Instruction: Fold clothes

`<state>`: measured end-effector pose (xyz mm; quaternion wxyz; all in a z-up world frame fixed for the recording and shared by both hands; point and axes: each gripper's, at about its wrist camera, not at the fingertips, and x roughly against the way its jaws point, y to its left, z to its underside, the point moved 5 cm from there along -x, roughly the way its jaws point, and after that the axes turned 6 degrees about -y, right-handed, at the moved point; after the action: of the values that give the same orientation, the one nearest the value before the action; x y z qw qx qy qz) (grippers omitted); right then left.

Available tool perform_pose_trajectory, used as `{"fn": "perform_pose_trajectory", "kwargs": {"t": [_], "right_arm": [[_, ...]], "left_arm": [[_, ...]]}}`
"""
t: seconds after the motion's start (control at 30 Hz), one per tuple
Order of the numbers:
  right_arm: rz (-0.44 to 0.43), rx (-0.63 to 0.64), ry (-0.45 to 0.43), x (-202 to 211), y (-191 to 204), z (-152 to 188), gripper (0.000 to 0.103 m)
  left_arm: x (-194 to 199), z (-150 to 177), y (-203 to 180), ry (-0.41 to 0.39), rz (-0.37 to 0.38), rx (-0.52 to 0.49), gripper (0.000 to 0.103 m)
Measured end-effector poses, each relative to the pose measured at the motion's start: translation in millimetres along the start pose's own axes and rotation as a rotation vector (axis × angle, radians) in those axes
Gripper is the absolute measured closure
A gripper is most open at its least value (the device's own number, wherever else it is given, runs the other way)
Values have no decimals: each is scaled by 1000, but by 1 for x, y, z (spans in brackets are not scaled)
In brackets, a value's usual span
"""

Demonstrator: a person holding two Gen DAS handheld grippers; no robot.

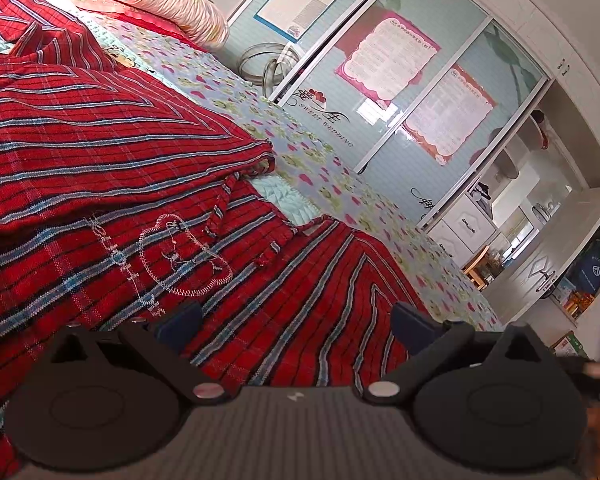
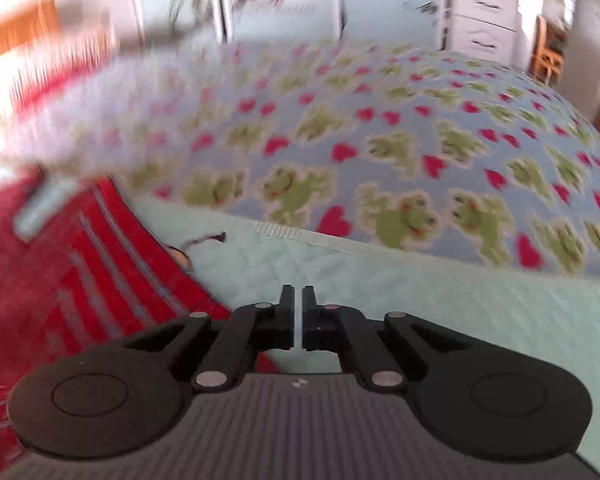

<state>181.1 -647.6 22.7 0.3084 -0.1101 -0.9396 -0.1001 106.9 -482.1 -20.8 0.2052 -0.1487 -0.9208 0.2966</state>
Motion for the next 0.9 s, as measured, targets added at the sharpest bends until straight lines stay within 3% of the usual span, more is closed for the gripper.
{"fn": "perform_pose_trajectory", "kwargs": {"t": [0.03, 0.07, 0.1, 0.2, 0.27, 0.43, 0.5, 0.63, 0.67, 0.7, 0.77, 0.9], "right_arm": [[9, -36, -12, 23, -14, 6, 79], [38, -79, -24, 49, -32, 13, 63], [78, -129, -36, 76, -54, 22, 58], [167, -265, -13, 139, -119, 51, 58], [222, -261, 47, 168, -149, 73, 58], [221, -92, 135, 163, -151, 99, 58], [188, -35, 156, 148, -149, 103, 57], [123, 66, 285, 119, -143, 114, 55], [104, 58, 293, 120, -140, 115, 62], [98, 36, 302, 121, -139, 115, 79], [108, 49, 310, 123, -134, 115, 103], [154, 121, 303, 124, -128, 111, 103]], "left_arm": [[0, 0, 0, 0, 0, 0, 0], [0, 0, 0, 0, 0, 1, 0], [0, 0, 0, 0, -1, 0, 0], [0, 1, -1, -2, -4, -4, 0], [0, 1, -2, -3, -7, -8, 0], [1, 2, -3, -4, -10, -15, 0], [1, 2, -2, -5, -10, -15, 0], [1, 2, -1, -5, -10, -14, 0], [1, 2, -1, -5, -10, -14, 0], [1, 2, -1, -5, -11, -15, 0], [1, 2, -1, -5, -11, -16, 0], [1, 2, -1, -5, -11, -17, 0]]}}
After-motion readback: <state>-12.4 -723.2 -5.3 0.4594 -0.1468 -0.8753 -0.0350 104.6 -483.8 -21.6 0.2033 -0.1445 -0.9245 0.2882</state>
